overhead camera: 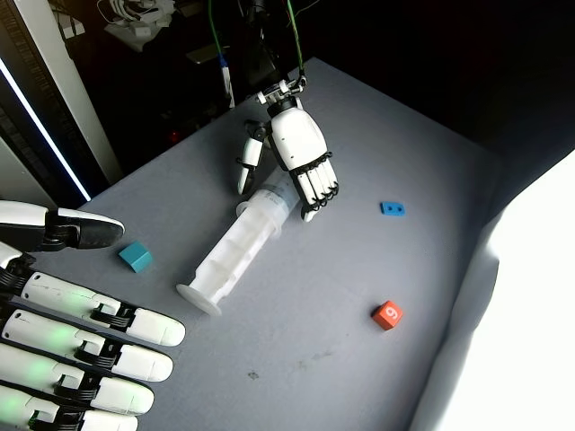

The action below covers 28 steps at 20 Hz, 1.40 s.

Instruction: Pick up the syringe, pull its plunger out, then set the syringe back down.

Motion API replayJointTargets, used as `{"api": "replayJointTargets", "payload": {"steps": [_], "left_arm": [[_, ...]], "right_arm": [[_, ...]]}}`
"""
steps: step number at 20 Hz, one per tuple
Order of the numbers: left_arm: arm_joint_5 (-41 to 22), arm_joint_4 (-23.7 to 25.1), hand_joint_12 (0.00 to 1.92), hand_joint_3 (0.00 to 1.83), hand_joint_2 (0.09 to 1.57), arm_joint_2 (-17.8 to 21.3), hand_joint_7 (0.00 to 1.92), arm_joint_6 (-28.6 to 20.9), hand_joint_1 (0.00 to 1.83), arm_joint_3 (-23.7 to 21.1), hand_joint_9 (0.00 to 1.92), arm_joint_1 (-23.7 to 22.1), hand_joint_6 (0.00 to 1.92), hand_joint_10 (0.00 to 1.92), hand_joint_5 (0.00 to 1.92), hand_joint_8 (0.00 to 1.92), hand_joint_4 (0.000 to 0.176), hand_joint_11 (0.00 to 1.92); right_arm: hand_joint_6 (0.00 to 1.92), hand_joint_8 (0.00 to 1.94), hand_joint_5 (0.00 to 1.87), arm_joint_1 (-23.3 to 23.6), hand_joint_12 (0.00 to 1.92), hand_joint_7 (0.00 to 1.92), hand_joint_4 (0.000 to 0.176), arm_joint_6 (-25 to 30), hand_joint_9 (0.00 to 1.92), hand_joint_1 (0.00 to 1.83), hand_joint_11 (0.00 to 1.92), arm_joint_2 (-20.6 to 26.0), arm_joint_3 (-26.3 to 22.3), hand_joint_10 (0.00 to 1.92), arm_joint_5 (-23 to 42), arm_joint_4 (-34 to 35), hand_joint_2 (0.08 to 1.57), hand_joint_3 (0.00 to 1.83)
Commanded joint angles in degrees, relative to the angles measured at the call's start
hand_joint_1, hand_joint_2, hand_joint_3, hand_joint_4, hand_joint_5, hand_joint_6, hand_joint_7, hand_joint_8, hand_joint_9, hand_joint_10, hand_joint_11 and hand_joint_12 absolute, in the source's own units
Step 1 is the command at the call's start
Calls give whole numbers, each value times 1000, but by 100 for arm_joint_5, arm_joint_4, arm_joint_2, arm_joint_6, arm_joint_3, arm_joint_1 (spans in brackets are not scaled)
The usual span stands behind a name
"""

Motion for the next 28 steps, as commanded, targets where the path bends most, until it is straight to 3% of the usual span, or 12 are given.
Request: {"api": "replayJointTargets", "payload": {"steps": [1,11,17,18,19,21,22,23,24,25,26,28], "left_arm": [[-367,242,974,0,902,14,0,69,594,16,0,-127,774,1200,0,1046,0,0],[860,218,1090,2,938,306,0,1149,580,1,0,-1616,826,1263,0,1107,0,0],[1586,-671,1232,2,927,620,0,2295,463,-392,0,-2492,818,1223,0,1089,0,0],[1647,-736,1557,7,954,676,0,2331,516,-471,0,-2563,945,1451,0,1231,0,0],[1703,-752,1836,4,961,732,0,2331,589,-539,0,-2620,1374,1716,0,1514,0,0],[1865,-780,1918,1,960,859,0,2331,608,-650,0,-2743,1549,1789,0,1627,0,0],[1969,-780,1920,21,1152,931,1065,2335,203,-700,1097,-2814,1847,1895,925,1862,0,1065],[2050,-780,1920,21,1152,979,1065,2338,203,-731,1097,-2878,1847,1895,925,1862,0,1065],[2077,-821,1921,6,1242,1043,1408,2338,90,-787,1467,-2954,1843,1920,1185,1919,0,1453],[2059,-870,1921,33,1416,1068,1489,2338,355,-813,1559,-2989,1905,1921,1244,1921,32,1585],[2030,-928,1921,17,1468,1091,1518,2337,642,-832,1587,-3050,1918,1921,1304,1921,147,1617],[2038,-938,1921,12,1492,1109,1526,2338,818,-819,1577,-3197,1921,1921,1369,1921,175,1566]], "right_arm": [[2,2,6,18,256,51,0,41,55,615,0,17,3,2,693,-198,874,1],[2,3,9,3,286,57,0,41,65,645,0,10,2,4,696,-224,863,0],[10,10,70,-33,381,114,0,80,114,588,0,8,-5,11,574,-468,845,0],[20,22,175,-34,703,264,0,80,266,582,0,8,-5,46,574,-469,856,0],[46,76,297,-38,1155,427,0,79,427,554,0,8,-5,133,574,-491,881,2],[4,66,349,-60,1303,480,0,79,376,533,0,8,-12,381,574,-612,895,1],[1538,1566,1277,-69,1797,1445,0,79,1339,285,1357,9,-18,1613,575,-654,1027,7],[1538,1566,1277,-75,1797,1445,0,78,1339,285,1357,9,-21,1613,577,-660,1027,7],[1906,1926,1693,-77,1916,1773,0,76,1776,215,1827,9,-21,1909,577,-662,1071,2],[1918,1938,1821,-77,1920,1873,0,74,1876,254,1902,9,-21,1919,577,-668,1261,28],[1920,1940,1829,-78,1921,1884,0,74,1897,535,1917,9,-21,1921,578,-681,1404,34],[1921,1941,1735,-81,1921,1821,0,70,1883,1052,1921,6,-21,1921,578,-742,1444,1]]}}
